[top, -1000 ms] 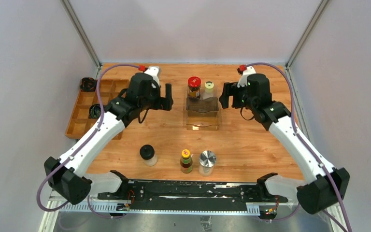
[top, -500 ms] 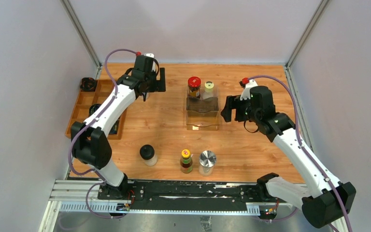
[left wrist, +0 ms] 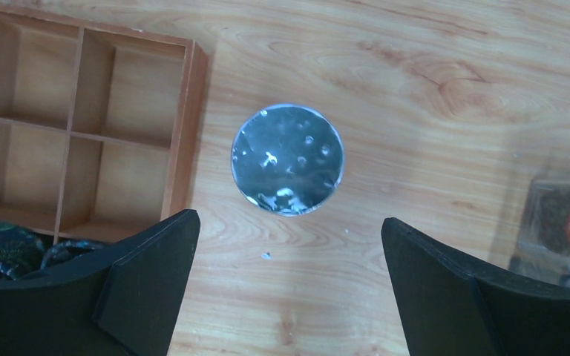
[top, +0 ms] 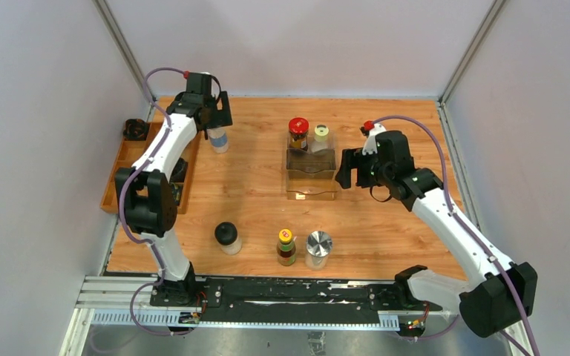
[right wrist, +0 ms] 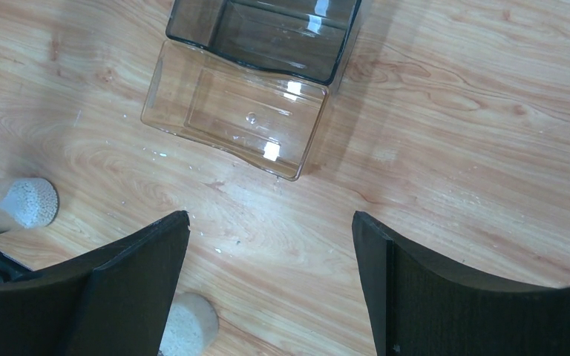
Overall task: Organize the condiment bottles
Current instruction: Pick up the bottle from the center of the board.
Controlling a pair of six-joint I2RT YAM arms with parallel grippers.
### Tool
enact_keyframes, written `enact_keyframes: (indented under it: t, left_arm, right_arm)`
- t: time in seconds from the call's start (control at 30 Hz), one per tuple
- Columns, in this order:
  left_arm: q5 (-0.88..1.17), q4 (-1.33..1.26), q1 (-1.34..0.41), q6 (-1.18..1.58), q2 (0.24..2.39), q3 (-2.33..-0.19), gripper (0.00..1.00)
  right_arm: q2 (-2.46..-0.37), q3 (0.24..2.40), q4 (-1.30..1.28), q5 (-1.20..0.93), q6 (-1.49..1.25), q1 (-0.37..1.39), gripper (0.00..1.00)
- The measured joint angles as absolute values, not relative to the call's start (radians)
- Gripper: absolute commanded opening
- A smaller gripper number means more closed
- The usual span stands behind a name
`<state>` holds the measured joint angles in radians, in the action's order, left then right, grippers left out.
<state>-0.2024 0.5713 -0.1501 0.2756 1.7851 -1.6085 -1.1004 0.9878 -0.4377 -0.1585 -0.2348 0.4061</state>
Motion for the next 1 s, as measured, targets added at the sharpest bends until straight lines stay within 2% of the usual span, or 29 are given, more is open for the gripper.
enact_keyframes:
  t: [0.33, 1.0]
  left_arm:
    - [-0.194, 0.57, -0.134, 0.262, 1.885, -1.637, 0.99]
    - [-0.222, 0.548, -0.134, 0.243, 1.91, -1.699, 0.93]
  right_arm:
    - [-1.143, 0.984, -0.424, -0.167, -0.235, 0.406, 0.86]
    - [-1.188, 0.97, -0.386, -0.191, -0.234, 0.406, 0.86]
